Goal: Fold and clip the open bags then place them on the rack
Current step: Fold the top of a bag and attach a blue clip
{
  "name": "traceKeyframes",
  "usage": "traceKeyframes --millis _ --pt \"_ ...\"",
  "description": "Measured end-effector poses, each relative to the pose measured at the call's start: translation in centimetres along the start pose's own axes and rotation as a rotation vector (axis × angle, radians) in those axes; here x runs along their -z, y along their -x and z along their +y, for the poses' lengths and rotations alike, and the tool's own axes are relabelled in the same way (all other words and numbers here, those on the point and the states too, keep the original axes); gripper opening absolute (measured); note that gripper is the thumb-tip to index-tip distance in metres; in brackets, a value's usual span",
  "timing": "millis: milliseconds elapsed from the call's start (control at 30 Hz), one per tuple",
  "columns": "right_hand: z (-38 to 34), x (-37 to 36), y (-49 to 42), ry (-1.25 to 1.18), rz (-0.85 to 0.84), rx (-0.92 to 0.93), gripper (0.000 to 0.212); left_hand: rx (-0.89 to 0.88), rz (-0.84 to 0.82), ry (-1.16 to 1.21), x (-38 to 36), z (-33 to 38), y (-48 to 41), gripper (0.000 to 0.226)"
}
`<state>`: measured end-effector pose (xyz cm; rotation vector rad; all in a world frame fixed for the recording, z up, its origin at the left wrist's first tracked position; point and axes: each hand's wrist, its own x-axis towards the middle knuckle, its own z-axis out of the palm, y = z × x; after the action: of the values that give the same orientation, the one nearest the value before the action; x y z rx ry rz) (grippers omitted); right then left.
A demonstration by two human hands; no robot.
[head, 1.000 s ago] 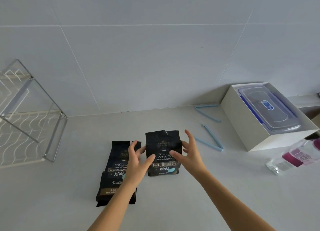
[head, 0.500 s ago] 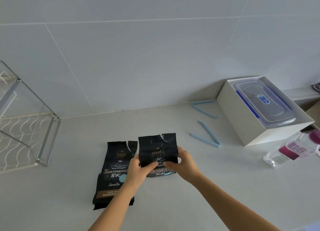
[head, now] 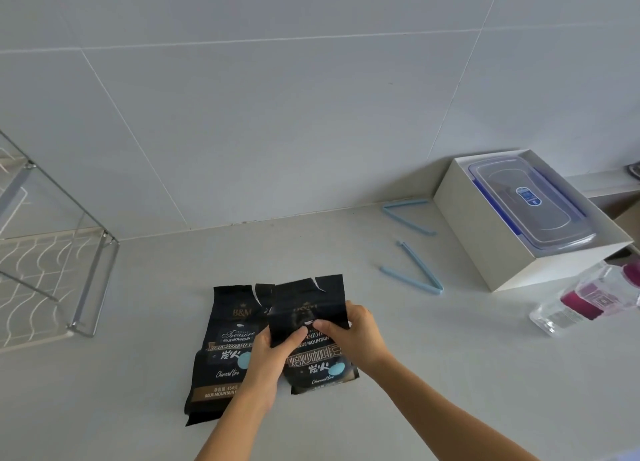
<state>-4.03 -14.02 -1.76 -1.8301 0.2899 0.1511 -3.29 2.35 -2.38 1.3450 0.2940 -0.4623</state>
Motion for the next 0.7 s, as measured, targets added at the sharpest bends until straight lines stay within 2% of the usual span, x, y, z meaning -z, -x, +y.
traceKeyframes --millis 200,333,500,700 --pt "0.0 1.3 0.4 -0.155 -0.057 -0.042 0.015 -0.019 -0.017 -0.108 -0.2 0.2 -0.4 0.014" --pt "-0.2 1.4 0.8 -0.196 -0.057 -0.028 0.007 -0.080 -0.021 -0.185 -0.5 0.4 -0.3 0.013" --pt "-0.5 1.8 0.6 -0.131 -0.126 -0.019 0.011 -0.144 -0.012 -0.274 -0.9 0.6 -0.3 0.025" --pt "-0.3 1.5 0.5 -0.217 -0.128 -0.072 0.010 -0.190 0.022 -0.274 -1.0 0.1 -0.6 0.022"
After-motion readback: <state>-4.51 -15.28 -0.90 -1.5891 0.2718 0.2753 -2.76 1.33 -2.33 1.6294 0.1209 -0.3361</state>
